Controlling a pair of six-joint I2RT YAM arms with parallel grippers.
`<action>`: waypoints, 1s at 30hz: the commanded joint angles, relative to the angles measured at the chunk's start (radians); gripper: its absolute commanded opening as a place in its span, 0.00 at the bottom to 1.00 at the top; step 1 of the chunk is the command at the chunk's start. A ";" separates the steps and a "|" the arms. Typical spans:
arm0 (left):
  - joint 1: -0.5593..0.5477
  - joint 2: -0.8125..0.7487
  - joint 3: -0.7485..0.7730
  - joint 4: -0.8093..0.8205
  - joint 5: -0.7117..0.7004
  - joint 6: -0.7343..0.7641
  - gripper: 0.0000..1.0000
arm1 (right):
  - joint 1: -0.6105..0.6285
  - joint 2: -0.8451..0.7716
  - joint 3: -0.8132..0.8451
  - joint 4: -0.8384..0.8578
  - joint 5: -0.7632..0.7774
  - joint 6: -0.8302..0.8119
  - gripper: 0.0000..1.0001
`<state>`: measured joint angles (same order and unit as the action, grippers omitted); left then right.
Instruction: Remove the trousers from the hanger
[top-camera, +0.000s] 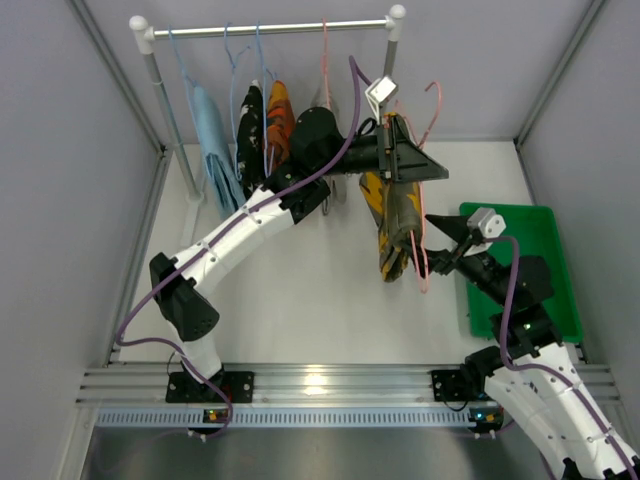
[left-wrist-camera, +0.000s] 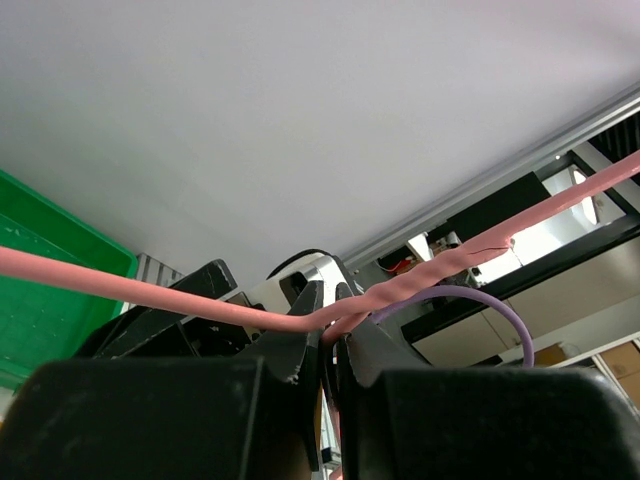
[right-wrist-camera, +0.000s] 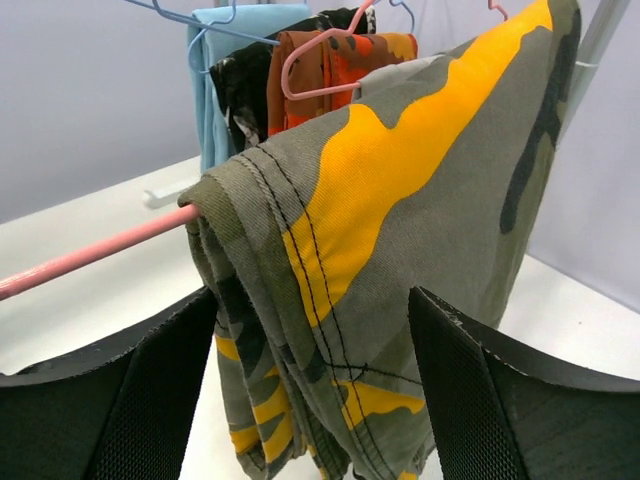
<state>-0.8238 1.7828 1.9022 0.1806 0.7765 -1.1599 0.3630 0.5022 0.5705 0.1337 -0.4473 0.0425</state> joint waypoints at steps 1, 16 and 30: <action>-0.001 -0.076 0.074 0.178 0.000 0.026 0.00 | 0.014 0.001 0.048 0.096 0.030 -0.072 0.75; 0.022 -0.068 0.077 0.197 0.010 0.017 0.00 | 0.013 -0.060 0.086 -0.036 -0.021 -0.050 0.79; 0.022 -0.059 0.086 0.181 -0.005 0.022 0.00 | 0.025 0.044 0.080 0.115 0.033 0.022 0.61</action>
<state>-0.8040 1.7828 1.9026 0.1802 0.7773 -1.1610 0.3649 0.5343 0.6167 0.1429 -0.4187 0.0555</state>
